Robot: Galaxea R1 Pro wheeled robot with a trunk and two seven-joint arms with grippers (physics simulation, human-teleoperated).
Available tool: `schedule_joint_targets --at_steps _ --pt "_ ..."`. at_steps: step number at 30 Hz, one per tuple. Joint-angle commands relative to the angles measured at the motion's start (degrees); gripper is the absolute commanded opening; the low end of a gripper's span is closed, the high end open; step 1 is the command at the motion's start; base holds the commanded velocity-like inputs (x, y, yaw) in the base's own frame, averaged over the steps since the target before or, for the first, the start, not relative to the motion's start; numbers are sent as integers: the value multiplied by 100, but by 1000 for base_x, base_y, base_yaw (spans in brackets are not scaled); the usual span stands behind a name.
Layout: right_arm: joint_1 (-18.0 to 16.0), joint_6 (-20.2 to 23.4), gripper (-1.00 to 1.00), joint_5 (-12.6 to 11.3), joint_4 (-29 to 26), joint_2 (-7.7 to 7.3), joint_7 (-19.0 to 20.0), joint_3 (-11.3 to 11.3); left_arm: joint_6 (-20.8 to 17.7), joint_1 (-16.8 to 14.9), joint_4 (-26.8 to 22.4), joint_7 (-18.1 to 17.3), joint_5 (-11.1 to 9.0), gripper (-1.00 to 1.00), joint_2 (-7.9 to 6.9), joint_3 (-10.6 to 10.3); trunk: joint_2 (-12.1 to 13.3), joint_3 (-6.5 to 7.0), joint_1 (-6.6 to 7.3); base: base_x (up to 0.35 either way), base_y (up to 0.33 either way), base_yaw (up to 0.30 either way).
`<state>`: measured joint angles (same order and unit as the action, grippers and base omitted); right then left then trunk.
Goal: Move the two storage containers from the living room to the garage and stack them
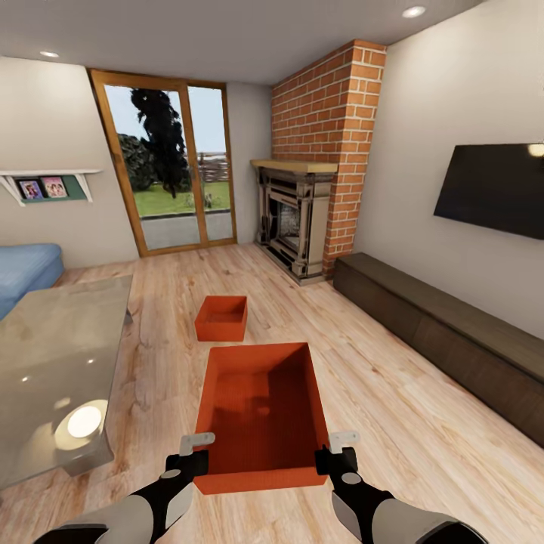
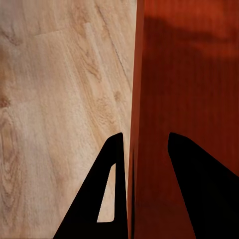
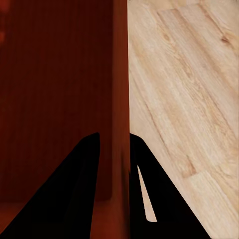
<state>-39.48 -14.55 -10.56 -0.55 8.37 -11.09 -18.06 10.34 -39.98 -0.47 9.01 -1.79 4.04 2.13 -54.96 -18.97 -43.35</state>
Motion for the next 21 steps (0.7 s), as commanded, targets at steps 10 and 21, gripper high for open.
schedule_joint_targets --at_steps 10,21 --pt "-7 -30 -100 -60 -77 7 37 101 30 -1 20 -5 -75 -100 0 -37 -5 87 0 0 0 0" --pt "-7 -30 -100 -60 -77 7 37 101 30 -1 20 -5 -75 -100 0 -37 -5 189 0 0 0 0"
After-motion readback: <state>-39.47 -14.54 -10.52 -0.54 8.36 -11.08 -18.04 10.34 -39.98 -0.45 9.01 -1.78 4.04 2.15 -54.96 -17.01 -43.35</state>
